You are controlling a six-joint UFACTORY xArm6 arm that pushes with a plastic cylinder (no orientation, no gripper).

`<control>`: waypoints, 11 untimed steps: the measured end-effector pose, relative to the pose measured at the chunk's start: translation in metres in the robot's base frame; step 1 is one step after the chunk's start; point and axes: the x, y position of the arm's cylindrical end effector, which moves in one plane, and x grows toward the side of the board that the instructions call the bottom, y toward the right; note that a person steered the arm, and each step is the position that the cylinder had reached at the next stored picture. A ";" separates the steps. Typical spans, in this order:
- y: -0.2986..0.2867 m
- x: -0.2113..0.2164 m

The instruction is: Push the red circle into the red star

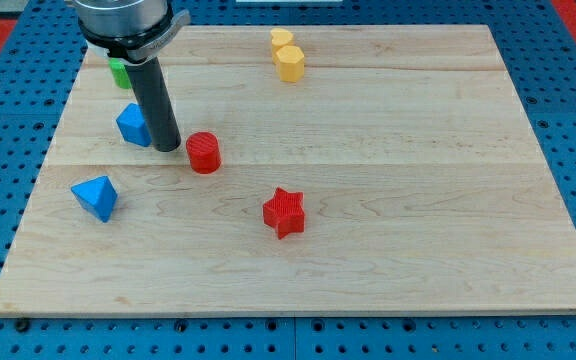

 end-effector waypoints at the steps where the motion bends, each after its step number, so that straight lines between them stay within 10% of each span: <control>1: 0.024 0.005; 3: 0.098 0.005; 11: 0.031 0.101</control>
